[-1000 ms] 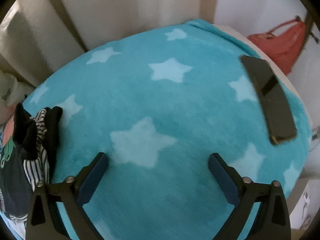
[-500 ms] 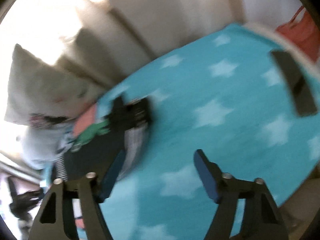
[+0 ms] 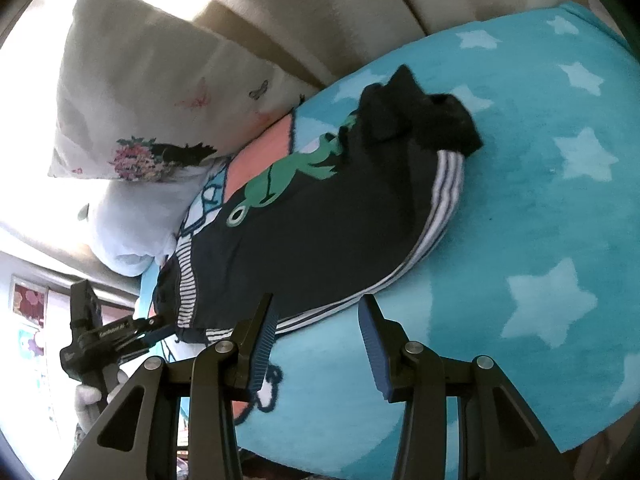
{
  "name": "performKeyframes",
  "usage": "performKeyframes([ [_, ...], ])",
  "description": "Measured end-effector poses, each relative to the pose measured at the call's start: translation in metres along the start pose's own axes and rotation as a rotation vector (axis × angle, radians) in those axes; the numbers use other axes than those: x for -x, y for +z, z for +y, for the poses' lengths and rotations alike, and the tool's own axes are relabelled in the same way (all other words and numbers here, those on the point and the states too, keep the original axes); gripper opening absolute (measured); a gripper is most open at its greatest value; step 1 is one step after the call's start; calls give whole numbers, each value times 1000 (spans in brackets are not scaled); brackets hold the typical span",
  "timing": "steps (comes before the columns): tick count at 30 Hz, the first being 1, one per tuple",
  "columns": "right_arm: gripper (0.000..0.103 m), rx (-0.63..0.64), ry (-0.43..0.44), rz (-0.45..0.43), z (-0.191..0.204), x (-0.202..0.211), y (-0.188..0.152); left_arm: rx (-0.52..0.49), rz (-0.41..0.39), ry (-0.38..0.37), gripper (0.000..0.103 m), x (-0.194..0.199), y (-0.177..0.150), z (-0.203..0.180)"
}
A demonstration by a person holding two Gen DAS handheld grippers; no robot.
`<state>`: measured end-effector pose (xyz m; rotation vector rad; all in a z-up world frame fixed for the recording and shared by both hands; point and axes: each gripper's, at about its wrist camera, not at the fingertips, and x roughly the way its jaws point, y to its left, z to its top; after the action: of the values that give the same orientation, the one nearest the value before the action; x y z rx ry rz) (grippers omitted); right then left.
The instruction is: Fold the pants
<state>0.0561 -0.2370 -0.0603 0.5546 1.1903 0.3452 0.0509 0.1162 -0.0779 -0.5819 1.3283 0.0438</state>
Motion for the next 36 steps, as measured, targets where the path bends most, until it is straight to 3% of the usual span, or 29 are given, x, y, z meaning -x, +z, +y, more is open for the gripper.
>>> performKeyframes([
  [7,46,-38,37,53,-4,-9,-4,39,36,-27,42,-12,11,3],
  [8,46,-41,42,58,-4,-11,-4,45,30,-35,38,-11,13,3],
  [10,46,-41,55,65,-1,-14,-4,55,17,-41,13,-7,15,6],
  [13,46,-42,95,81,3,-17,-4,90,18,-72,9,-3,18,12],
  [19,49,-61,235,172,19,-41,-16,105,8,-70,9,5,15,18],
  [21,49,-84,339,226,26,-52,-22,102,-7,-74,9,12,13,22],
  [23,49,-144,495,308,37,-70,-28,112,-14,-79,9,14,12,20],
  [27,51,-164,571,374,62,-99,-29,117,-18,-89,9,17,11,17],
  [31,51,-193,580,413,77,-122,-31,115,-23,-125,9,27,9,18],
  [36,57,-244,508,437,73,-141,-31,118,-31,-141,9,30,8,22],
])
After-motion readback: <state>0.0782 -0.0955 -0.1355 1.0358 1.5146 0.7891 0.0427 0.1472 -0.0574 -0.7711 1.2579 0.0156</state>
